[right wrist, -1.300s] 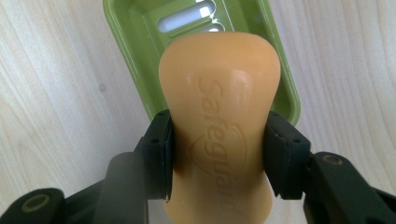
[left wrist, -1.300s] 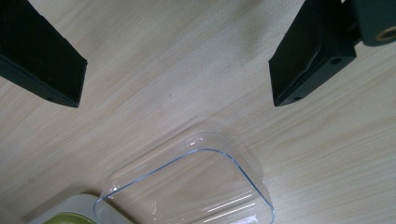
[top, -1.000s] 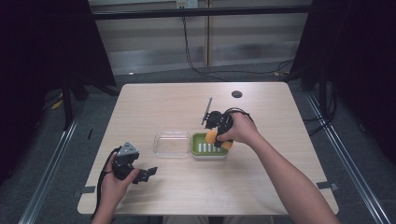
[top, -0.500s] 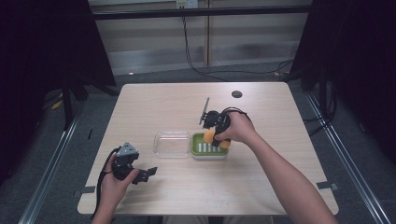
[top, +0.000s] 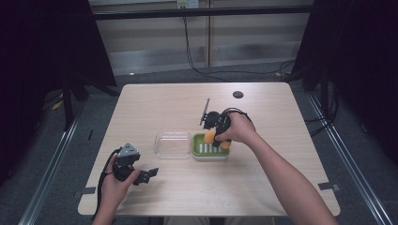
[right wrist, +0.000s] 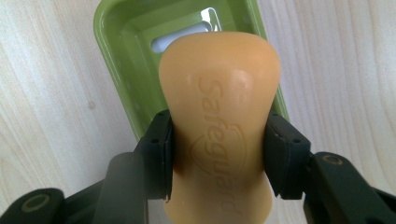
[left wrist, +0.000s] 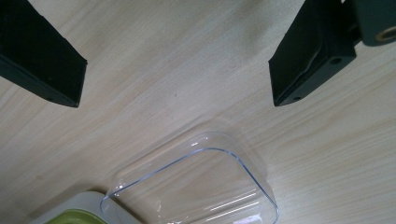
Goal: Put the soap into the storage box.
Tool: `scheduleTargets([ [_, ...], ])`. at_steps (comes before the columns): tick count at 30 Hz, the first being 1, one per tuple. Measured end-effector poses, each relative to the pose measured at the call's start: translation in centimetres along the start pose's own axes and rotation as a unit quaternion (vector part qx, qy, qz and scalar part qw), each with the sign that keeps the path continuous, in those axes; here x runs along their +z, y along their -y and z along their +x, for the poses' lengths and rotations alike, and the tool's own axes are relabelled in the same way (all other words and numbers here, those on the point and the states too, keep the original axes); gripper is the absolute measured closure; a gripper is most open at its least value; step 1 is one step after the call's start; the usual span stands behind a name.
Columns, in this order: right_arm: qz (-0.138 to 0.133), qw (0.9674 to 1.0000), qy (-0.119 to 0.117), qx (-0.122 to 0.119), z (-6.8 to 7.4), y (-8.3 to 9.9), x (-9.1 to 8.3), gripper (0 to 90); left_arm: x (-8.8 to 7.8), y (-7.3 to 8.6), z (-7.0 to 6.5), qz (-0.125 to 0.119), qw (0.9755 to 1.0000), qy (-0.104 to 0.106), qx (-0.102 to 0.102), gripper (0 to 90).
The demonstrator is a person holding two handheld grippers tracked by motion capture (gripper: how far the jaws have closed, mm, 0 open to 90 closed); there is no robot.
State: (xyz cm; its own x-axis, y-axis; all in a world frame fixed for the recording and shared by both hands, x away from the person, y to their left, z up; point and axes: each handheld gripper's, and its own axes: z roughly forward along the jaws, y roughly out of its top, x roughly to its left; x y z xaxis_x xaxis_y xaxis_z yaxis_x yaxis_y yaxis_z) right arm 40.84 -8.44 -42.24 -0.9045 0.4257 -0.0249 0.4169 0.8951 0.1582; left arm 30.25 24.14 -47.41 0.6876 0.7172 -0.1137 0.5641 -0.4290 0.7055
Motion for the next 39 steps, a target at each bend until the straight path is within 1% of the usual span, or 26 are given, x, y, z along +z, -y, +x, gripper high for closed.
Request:
scheduleTargets([
  [3,0.0,1.0,0.001,0.002,0.0,-0.1,0.2,50.2,-0.1,0.0,0.1,0.002,1.0,-0.003,0.003,4.0],
  [4,-0.002,1.0,0.002,-0.005,0.0,-0.1,0.2,50.3,-0.1,0.0,0.1,0.003,1.0,-0.003,0.004,4.0],
  [5,-0.006,1.0,0.002,-0.006,0.0,-0.1,0.3,50.3,-0.1,0.0,0.1,0.002,1.0,0.0,0.003,3.9],
  [7,-0.002,1.0,0.0,-0.004,0.1,-0.2,0.3,50.3,-0.1,0.0,0.1,0.002,1.0,-0.001,0.002,3.9],
  [8,-0.003,0.9999,0.002,-0.011,0.0,-0.3,0.3,50.2,-0.1,0.0,0.2,0.002,1.0,0.0,0.003,4.0],
  [12,-0.003,0.9999,0.002,-0.017,0.2,-0.4,0.4,50.2,-0.1,0.0,0.1,0.003,1.0,0.0,0.003,3.9],
  [13,-0.003,0.9999,0.001,-0.012,0.3,-0.4,0.5,50.2,-0.1,0.0,0.1,0.003,1.0,0.0,0.003,3.9],
  [15,-0.005,0.9997,0.001,-0.022,0.3,-0.5,0.5,50.3,-0.1,0.0,0.1,0.002,1.0,-0.001,0.004,4.0],
  [17,-0.007,0.9997,0.001,-0.025,0.3,-0.6,0.6,50.3,-0.1,0.0,0.2,0.001,1.0,-0.001,0.004,4.0],
  [18,-0.007,0.9996,0.001,-0.027,0.3,-0.6,0.6,50.2,-0.1,0.1,0.1,-0.002,1.0,-0.001,-0.001,3.9],
  [19,-0.008,0.9996,0.0,-0.029,0.3,-0.6,0.6,50.3,-0.1,0.1,0.1,-0.002,1.0,-0.001,-0.001,3.9],
  [21,-0.008,0.9995,0.001,-0.031,0.3,-0.6,0.6,50.2,-0.1,0.1,0.2,0.001,1.0,0.0,0.004,4.0],
  [23,-0.008,0.9994,0.001,-0.035,0.3,-0.7,0.7,50.2,-0.1,0.1,0.1,0.002,1.0,-0.001,0.003,3.9],
  [24,-0.007,0.9994,-0.001,-0.032,0.4,-0.7,0.7,50.2,-0.1,0.0,0.1,0.002,1.0,-0.001,0.003,4.0],
  [25,-0.01,0.9993,0.0,-0.037,0.4,-0.7,0.8,50.2,-0.1,0.1,0.1,0.001,1.0,-0.001,0.003,3.9],
  [30,-0.012,0.9991,-0.001,-0.041,0.5,-0.8,1.0,50.2,-0.1,0.0,0.2,0.001,1.0,-0.001,0.002,4.0],
  [31,-0.011,0.9989,-0.001,-0.045,0.5,-0.9,1.1,50.2,-0.1,0.0,0.2,0.001,1.0,-0.001,0.003,3.9],
  [32,-0.009,0.9991,-0.002,-0.041,0.6,-0.9,1.1,50.2,-0.1,0.0,0.2,0.001,1.0,-0.001,0.004,3.9],
  [37,-0.012,0.9985,-0.002,-0.053,0.6,-1.1,1.4,50.2,-0.1,0.1,0.1,-0.003,1.0,-0.001,-0.002,3.9],
  [39,-0.01,0.9986,-0.002,-0.051,0.7,-1.1,1.4,50.2,-0.1,0.1,0.1,-0.002,1.0,-0.001,-0.001,3.9],
])
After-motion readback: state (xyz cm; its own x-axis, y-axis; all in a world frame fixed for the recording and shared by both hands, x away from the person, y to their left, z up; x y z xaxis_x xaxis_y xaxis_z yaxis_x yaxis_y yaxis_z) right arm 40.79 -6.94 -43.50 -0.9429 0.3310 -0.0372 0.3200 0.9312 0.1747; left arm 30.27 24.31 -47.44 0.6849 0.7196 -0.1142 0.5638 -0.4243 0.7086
